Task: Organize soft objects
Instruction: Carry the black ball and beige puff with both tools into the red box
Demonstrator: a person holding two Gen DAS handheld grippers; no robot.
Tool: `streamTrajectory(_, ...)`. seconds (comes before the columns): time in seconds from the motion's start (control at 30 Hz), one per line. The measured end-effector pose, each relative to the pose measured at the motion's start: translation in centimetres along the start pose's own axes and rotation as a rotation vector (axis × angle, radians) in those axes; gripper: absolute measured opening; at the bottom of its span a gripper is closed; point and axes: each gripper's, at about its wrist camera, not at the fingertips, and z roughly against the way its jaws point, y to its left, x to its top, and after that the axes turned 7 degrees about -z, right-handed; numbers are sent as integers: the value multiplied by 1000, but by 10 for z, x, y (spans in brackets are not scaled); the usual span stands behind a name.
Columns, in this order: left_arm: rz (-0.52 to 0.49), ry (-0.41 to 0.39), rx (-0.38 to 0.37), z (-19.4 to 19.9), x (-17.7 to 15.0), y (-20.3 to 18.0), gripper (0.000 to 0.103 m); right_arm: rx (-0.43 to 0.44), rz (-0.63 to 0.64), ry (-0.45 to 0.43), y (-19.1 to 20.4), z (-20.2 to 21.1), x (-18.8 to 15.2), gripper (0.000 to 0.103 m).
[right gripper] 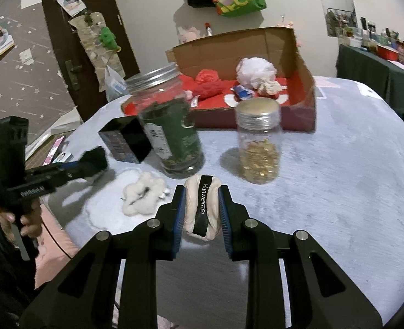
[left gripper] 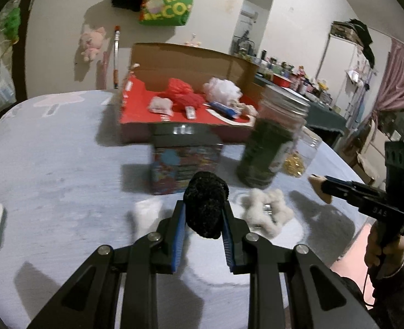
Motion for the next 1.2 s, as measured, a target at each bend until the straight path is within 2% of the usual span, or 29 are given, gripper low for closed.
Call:
streamTrajectory(0.27,28,9,53,6,1,30,26,-31,-21,5,-24,7,3,23)
streamTrajectory(0.47,10,11,78,3,10,49,26,-65,-7,0,-42,10,11,23)
streamTrajectory(0.87,-79,19,34,-19,29,78,26,-71,26,39,-72,3,41,23)
streamTrajectory(1.2,-144,24,-15,-34,55,88,26,-29,80,73,-79,-10,71,23)
